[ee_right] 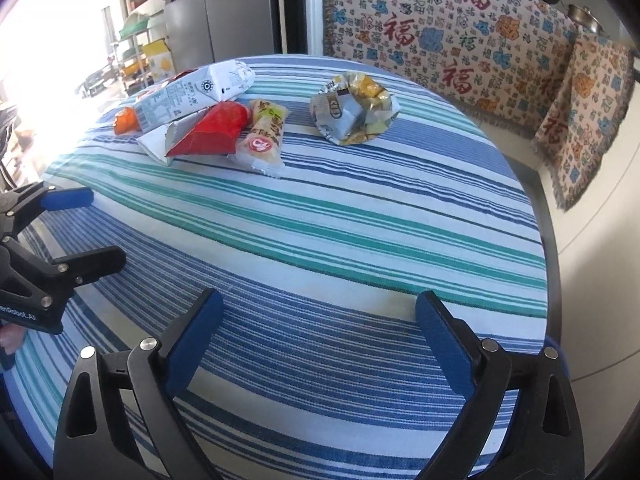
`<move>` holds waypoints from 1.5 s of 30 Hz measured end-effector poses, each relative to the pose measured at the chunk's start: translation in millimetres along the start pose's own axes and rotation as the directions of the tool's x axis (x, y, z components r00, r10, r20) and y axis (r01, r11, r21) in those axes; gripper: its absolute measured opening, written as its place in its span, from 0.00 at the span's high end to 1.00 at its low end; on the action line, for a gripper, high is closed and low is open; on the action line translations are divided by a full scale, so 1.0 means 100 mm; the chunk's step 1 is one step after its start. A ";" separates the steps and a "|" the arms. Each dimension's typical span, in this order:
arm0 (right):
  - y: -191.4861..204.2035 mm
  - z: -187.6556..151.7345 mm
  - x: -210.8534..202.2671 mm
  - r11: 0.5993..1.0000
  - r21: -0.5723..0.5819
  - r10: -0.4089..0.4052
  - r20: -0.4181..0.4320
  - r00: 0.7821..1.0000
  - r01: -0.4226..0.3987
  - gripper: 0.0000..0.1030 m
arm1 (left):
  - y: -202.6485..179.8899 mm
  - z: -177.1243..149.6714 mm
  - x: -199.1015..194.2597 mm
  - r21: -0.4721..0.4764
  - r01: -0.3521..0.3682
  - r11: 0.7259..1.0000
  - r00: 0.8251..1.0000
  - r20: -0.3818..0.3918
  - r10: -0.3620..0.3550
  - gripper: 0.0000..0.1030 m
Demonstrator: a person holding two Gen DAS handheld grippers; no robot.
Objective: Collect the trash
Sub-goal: 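Bring both tools back over the table toward the remaining wrappers, then grasp the white paper wrapper with the left tool while the right tool grasps the silver foil wrapper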
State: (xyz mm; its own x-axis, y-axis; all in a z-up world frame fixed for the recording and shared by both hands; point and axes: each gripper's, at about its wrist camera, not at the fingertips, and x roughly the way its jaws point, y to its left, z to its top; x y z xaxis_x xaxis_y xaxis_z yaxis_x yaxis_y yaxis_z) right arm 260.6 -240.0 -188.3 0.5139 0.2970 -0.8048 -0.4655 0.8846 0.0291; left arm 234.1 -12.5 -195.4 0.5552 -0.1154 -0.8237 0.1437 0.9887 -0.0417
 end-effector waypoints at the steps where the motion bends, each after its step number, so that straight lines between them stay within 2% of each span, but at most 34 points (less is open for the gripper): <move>1: 0.00 0.00 0.00 1.000 -0.001 0.002 -0.002 1.000 -0.002 0.05 | 0.00 0.01 0.00 0.000 0.002 1.000 1.000 -0.001 -0.002 0.00; 3: 0.00 -0.01 0.00 1.000 -0.001 0.002 -0.001 1.000 -0.002 0.05 | 0.03 0.02 -0.01 -0.011 0.017 1.000 1.000 0.003 -0.017 0.00; 5: 0.00 -0.01 0.00 1.000 -0.001 0.002 -0.001 1.000 -0.002 0.05 | 0.13 0.04 -0.06 -0.048 0.067 0.997 0.997 0.033 -0.065 0.00; 10: -0.01 -0.01 -0.01 1.000 -0.001 0.002 -0.002 1.000 -0.002 0.05 | 0.44 0.25 -0.09 -0.138 0.122 0.983 0.989 0.103 -0.109 0.03; 12: -0.02 -0.01 -0.01 1.000 0.000 0.003 -0.003 1.000 -0.003 0.05 | 0.52 0.35 -0.06 -0.167 0.133 0.977 0.987 0.116 -0.115 0.17; 16: -0.03 -0.01 -0.01 1.000 0.001 0.004 -0.004 1.000 -0.004 0.04 | 0.62 0.52 0.09 -0.230 0.140 0.963 0.987 0.109 -0.117 0.26; 19: -0.03 -0.01 -0.02 1.000 0.000 0.005 -0.004 1.000 -0.005 0.04 | 0.63 0.59 0.20 -0.265 0.144 0.953 0.987 0.104 -0.120 0.39; 21: -0.03 -0.01 -0.02 1.000 -0.001 0.006 -0.005 1.000 -0.006 0.04 | 0.63 0.59 0.24 -0.281 0.149 0.948 0.987 0.103 -0.125 0.61; 22: -0.03 -0.01 -0.02 1.000 0.000 0.006 -0.005 1.000 -0.006 0.04 | 0.62 0.58 0.24 -0.286 0.142 0.948 0.987 0.109 -0.115 0.64; 24: -0.04 -0.01 -0.02 1.000 -0.001 0.006 -0.005 1.000 -0.006 0.04 | 0.62 0.57 0.23 -0.291 0.147 0.945 0.986 0.116 -0.118 0.84; 27: -0.04 -0.01 -0.02 1.000 -0.001 0.007 -0.005 1.000 -0.007 0.04 | 0.64 0.54 0.16 -0.303 0.165 0.939 0.981 0.144 -0.126 0.88; 33: -0.05 -0.01 -0.02 1.000 -0.001 0.008 -0.006 1.000 -0.008 0.04 | 0.56 0.44 -0.19 -0.223 0.154 0.963 0.982 0.142 -0.124 0.93; 40: -0.06 -0.01 -0.03 1.000 -0.001 0.009 -0.006 1.000 -0.009 0.04 | 0.41 -0.02 -0.60 -0.138 0.112 0.984 0.990 0.104 -0.098 0.93; 43: -0.07 -0.01 -0.03 1.000 -0.001 0.010 -0.006 1.000 -0.010 0.04 | 0.38 -0.14 -0.66 -0.128 0.091 0.988 0.991 0.111 -0.077 0.92; 44: -0.07 -0.01 -0.03 1.000 -0.001 0.010 -0.006 1.000 -0.010 0.04 | 0.37 -0.16 -0.65 -0.122 0.084 0.989 0.991 0.110 -0.071 0.89; 45: -0.07 -0.01 -0.03 1.000 0.000 0.010 -0.005 1.000 -0.010 0.04 | 0.36 -0.15 -0.63 -0.116 0.078 0.990 0.993 0.102 -0.066 0.79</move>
State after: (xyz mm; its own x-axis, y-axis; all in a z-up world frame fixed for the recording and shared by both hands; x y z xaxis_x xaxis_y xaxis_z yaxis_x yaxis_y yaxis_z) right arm 261.4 -247.5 -186.7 0.5053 0.3044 -0.8075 -0.4712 0.8813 0.0373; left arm 191.8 31.5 -154.1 0.6253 -0.1897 -0.7569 0.0903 0.9811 -0.1713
